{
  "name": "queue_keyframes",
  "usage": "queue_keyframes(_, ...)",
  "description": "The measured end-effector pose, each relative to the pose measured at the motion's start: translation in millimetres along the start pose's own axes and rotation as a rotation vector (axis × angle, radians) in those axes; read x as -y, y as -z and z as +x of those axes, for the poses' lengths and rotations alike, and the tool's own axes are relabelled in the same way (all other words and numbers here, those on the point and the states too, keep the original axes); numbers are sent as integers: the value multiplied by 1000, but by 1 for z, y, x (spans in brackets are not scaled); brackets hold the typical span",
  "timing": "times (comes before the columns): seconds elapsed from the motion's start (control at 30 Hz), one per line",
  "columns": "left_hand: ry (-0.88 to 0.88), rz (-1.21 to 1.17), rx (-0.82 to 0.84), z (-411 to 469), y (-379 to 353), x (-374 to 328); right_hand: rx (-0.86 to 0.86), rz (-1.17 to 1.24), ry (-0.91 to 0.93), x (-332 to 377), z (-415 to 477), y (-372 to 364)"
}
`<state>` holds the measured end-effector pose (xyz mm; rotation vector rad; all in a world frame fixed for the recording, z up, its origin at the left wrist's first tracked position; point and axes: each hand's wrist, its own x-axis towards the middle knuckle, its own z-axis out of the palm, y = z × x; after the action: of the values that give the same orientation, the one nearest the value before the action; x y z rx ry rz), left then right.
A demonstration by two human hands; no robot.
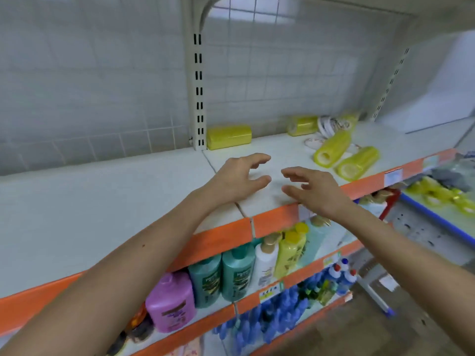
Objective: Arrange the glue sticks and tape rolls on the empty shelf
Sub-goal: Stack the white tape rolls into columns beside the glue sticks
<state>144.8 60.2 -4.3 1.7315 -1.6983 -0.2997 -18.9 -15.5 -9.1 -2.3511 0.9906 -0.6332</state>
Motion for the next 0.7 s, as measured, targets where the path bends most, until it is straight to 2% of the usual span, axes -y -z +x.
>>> queue_keyframes(0.23,-83,-85,63,113,-46,-10,-164,-34,-73,-64,53,59)
queue_keyframes(0.47,-99,-101,93,193,-87,-26,-272,42,-132,-136,94,121)
queue_keyframes(0.57,-67,-81,47,227,-107,-35,-256,39,-117,-175,118,141)
queue_keyframes(0.7,-1,-42,-14,277,-133,-53,-146,23,-47,-225,149,166)
